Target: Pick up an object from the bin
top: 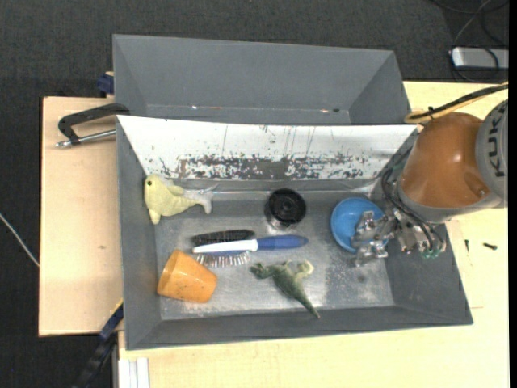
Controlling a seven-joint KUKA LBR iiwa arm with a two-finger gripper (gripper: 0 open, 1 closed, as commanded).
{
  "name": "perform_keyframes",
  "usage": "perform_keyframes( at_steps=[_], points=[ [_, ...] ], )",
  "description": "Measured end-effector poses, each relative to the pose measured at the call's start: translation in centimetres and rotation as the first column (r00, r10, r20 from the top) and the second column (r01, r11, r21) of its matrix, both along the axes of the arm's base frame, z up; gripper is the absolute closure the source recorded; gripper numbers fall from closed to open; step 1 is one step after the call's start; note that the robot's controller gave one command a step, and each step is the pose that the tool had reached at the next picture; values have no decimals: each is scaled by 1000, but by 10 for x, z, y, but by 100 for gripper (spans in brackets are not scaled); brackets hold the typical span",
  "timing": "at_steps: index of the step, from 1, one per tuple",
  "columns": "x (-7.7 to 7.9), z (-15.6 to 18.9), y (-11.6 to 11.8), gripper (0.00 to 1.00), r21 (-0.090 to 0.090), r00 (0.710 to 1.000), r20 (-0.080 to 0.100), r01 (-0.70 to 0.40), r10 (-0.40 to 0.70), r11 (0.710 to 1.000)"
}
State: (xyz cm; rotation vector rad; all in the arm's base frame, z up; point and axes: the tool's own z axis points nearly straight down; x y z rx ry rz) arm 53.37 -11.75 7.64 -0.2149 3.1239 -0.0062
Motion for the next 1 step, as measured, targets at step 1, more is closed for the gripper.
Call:
perform_keyframes(
  at_steps=[1],
  points=[
    [-12, 111, -32, 100, -2, 970, 0, -243, 243, 970]
  ],
)
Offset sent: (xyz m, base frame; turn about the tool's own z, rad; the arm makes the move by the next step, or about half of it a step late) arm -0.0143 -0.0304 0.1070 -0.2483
